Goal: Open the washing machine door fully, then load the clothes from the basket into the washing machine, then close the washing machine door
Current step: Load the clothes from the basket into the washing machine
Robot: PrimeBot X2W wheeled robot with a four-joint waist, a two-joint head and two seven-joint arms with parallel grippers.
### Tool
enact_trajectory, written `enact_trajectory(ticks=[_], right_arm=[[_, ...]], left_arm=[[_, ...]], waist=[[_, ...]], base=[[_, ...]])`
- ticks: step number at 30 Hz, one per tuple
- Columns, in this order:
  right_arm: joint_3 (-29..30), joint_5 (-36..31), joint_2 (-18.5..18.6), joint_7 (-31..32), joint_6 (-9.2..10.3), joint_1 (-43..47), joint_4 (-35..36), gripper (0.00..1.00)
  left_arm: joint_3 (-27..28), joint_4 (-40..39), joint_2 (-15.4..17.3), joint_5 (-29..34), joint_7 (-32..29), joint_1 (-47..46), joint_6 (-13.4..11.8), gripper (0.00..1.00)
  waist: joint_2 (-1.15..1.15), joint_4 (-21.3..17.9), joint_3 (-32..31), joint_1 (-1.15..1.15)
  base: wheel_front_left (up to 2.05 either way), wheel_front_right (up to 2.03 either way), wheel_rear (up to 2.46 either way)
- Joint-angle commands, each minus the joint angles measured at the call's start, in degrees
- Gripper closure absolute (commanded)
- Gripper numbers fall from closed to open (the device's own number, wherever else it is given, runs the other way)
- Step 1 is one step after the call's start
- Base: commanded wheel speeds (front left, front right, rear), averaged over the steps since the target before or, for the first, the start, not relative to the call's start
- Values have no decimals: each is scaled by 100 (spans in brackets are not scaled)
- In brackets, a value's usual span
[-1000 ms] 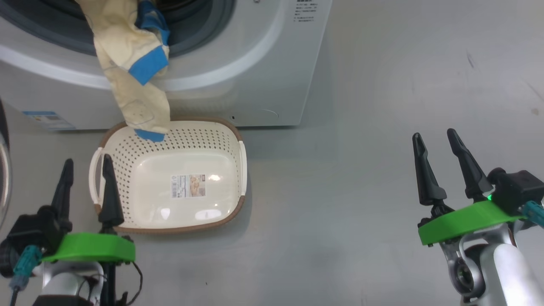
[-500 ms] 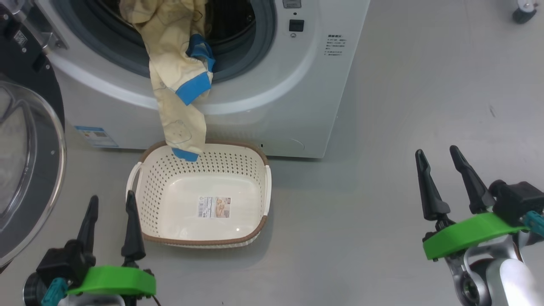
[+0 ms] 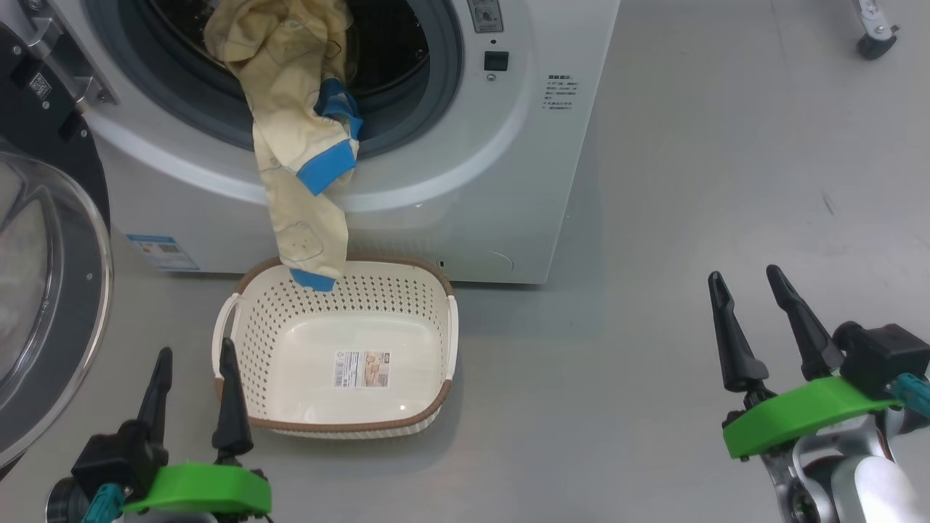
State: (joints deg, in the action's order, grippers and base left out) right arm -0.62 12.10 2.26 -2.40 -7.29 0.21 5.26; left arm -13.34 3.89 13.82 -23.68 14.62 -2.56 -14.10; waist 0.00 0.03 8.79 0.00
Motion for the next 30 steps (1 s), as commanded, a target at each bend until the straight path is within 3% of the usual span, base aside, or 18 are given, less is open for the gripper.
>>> enact_trajectory(ticks=[1, 17, 25, 30], right_arm=[[-125, 14, 62, 42, -20, -52, 226, 0], [-172, 28, 62, 63, -20, -52, 281, 0], [-267, 47, 62, 24, -20, -154, 315, 0], [-374, 89, 62, -52, -20, -276, 341, 0]], left_arm=[[238, -138, 50, 62, 38, -127, -176, 0], [354, -108, -21, 93, 33, -109, -91, 0], [348, 244, -3, -92, -62, -417, 108, 0], [338, 658, -2, -203, -36, -796, 359, 0]], waist=[[0, -9, -5, 0], [0, -36, 47, 0], [0, -121, 295, 0], [0, -264, 585, 0]], base=[[0, 0, 0], [0, 0, 0], [0, 0, 0], [0, 0, 0]])
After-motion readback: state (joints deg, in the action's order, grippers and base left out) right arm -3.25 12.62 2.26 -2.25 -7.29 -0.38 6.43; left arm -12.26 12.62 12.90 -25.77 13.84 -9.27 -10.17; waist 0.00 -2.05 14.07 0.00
